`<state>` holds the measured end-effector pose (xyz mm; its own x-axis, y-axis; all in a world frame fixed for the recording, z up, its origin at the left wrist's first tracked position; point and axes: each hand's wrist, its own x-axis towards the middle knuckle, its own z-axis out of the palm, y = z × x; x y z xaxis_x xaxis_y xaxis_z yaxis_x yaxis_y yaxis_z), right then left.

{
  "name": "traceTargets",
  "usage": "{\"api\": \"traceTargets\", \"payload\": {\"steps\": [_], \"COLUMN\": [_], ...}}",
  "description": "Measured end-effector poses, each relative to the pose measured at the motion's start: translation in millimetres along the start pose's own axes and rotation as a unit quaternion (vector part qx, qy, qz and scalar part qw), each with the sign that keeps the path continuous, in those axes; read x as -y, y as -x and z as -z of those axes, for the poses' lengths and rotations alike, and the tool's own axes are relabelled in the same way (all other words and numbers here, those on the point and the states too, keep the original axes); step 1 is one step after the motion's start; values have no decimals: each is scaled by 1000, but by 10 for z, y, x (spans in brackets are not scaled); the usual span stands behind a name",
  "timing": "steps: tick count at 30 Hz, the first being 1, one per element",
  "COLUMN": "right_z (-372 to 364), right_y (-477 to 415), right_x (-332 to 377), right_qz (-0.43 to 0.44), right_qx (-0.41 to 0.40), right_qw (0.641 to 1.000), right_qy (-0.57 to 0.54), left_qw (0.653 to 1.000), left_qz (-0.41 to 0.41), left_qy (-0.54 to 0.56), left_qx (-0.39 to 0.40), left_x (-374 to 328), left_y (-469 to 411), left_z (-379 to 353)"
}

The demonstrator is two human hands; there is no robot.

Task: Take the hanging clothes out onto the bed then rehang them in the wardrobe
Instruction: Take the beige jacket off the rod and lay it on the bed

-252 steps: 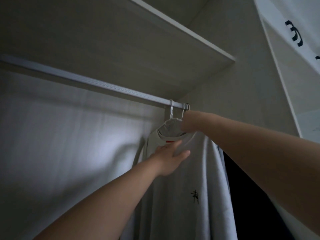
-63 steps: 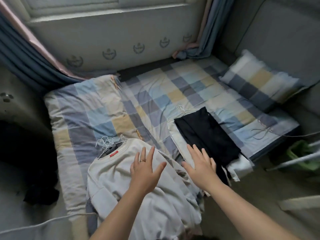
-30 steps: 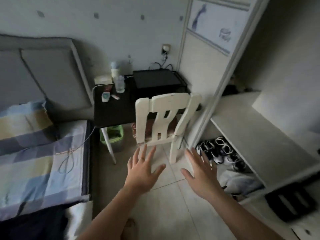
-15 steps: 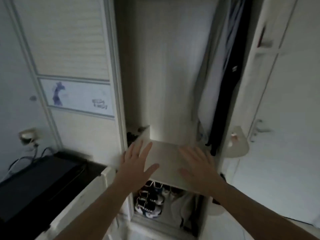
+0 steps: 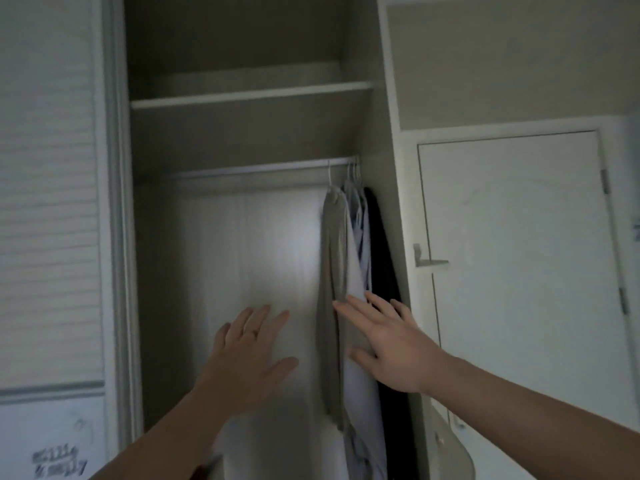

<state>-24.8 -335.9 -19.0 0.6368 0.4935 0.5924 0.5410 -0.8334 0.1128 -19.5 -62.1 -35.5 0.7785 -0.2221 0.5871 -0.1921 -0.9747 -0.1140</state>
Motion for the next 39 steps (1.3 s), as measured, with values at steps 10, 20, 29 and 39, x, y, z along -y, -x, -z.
{"api": "traceTargets", "payload": {"steps": [10,20,29,39], "right_z": [335,531,583,398], "right_y": [-1617,-2763,-3344,-3840], "right_x": [-628,-942,-1079,-1210], "right_qz": [-14,-81,-210,-290], "right_qx": [-43,-44,-17,-88], "right_qw": [995,994,973,936], "right_qy": [92,53,91,-182], "left_qw": [999,989,971,942], "left_qz": [-8,-6,-76,-145], "left_qy": [36,148,222,303], "left_qx": [-27,-28,-33,-19], "left_x": [363,364,220,319], "left_y": [-1687,-2914,-3738,-4210], "left_z": [-168,-374,-514,-682]}}
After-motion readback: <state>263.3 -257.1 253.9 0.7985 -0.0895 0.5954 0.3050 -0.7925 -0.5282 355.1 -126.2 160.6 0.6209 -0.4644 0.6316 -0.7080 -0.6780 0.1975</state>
